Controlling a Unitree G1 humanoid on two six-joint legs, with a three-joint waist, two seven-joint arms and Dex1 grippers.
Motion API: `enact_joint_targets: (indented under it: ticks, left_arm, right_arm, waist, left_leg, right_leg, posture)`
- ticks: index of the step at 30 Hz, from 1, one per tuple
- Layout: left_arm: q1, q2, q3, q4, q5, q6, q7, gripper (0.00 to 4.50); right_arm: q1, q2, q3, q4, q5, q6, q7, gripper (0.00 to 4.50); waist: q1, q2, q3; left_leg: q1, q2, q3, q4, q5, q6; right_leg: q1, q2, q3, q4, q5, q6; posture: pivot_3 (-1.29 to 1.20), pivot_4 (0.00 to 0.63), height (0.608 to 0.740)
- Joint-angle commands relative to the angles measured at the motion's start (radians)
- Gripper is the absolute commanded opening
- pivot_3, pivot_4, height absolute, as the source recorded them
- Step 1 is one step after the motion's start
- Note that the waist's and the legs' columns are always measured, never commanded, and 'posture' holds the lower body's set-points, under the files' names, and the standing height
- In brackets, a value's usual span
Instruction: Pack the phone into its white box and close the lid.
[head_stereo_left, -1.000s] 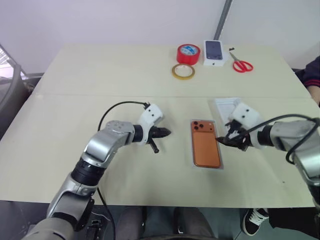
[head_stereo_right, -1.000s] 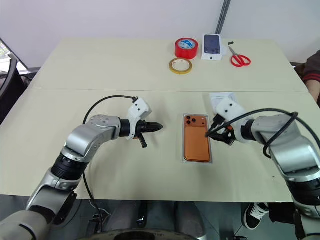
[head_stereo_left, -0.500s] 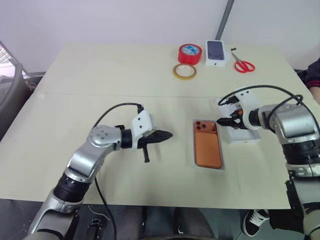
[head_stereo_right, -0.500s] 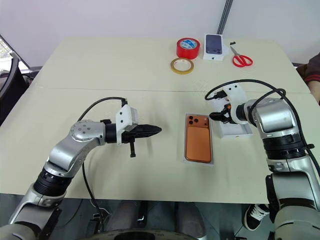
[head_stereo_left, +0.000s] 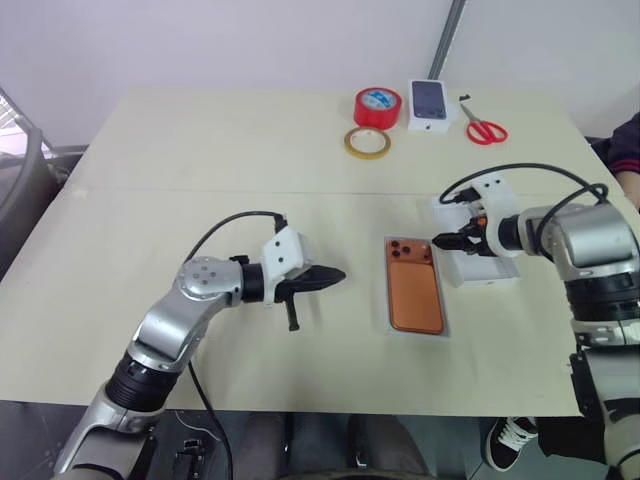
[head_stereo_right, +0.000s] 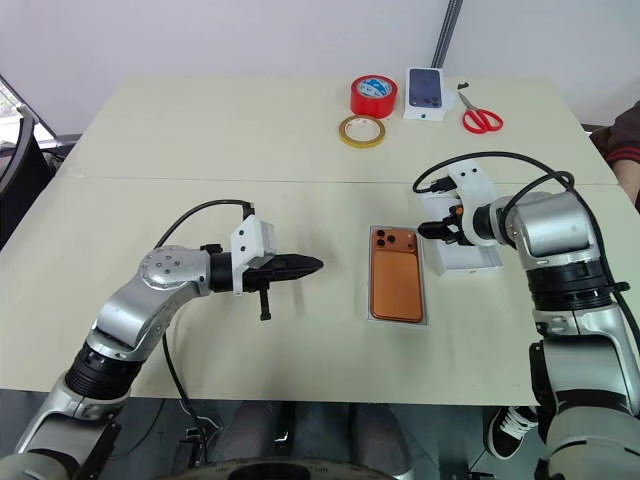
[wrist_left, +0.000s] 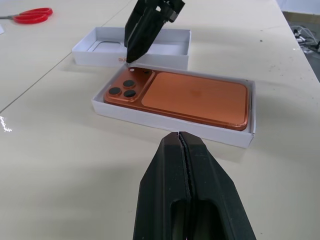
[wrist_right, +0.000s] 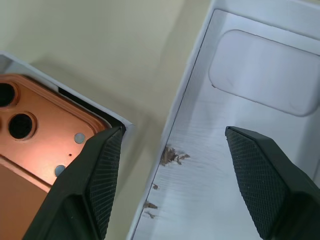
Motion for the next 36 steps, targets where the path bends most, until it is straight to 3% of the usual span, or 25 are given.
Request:
enact_joint_targets:
  ticks: [1,20,23,28,32,36]
  left_arm:
    - [-0.013,-0.012,0.018,-0.010,-0.023,-0.011,0.005,0.00]
    - [0.000,-0.007,0.021,-0.015,-0.031,-0.018,0.006,0.00]
    - [0.002,-0.005,0.021,-0.016,-0.029,-0.020,0.007,0.00]
    - [0.011,0.004,0.030,-0.015,-0.026,-0.023,0.012,0.00]
    - [0.021,0.011,0.040,-0.014,-0.024,-0.027,0.021,0.00]
    - [0.028,0.021,0.113,0.026,-0.032,-0.027,0.059,0.00]
  right_arm:
    - [-0.024,-0.032,-0.043,-0.032,0.012,0.015,-0.011,3.42]
    - [0.006,0.017,0.073,0.017,-0.014,-0.048,-0.032,3.42]
    - [0.002,0.026,0.073,0.027,-0.016,-0.046,-0.037,2.54]
    - [-0.001,0.025,0.017,-0.022,0.010,0.025,-0.052,0.05]
    - [-0.002,0.021,-0.078,-0.091,0.049,0.120,-0.075,0.05]
    - [-0.080,0.087,-0.353,-0.199,0.203,0.311,-0.089,0.05]
  waist:
    - [0.000,0.000,0.000]
    - [-0.013,0.000,0.000]
    - [-0.014,0.000,0.000]
    - [-0.011,0.000,0.000]
    - [-0.012,0.001,0.001]
    - [-0.015,0.003,0.001]
  left_leg:
    - [0.000,0.000,0.000,0.000,0.000,0.000]
    - [0.000,0.000,0.000,-0.001,0.000,0.000]
    - [0.000,0.000,0.000,-0.001,0.000,0.000]
    - [0.000,0.000,0.000,-0.001,0.000,0.000]
    - [0.000,0.000,0.000,-0.001,0.000,0.000]
    - [-0.001,0.001,0.000,-0.001,0.000,0.000]
  right_leg:
    - [0.000,0.000,0.000,0.000,0.000,0.000]
    - [0.000,0.000,0.000,0.000,0.000,0.000]
    - [0.000,0.000,0.000,0.000,0.000,0.000]
    - [0.000,0.001,0.000,0.000,0.000,0.000]
    - [0.000,0.000,0.000,0.000,0.000,0.000]
    - [-0.001,0.000,0.000,0.000,0.000,0.000]
  posture:
    - [0.00,0.150,0.736]
    - [0.00,0.150,0.736]
    - [0.00,0.150,0.736]
    - [0.00,0.150,0.736]
    - [0.00,0.150,0.736]
    - [0.00,0.150,0.736]
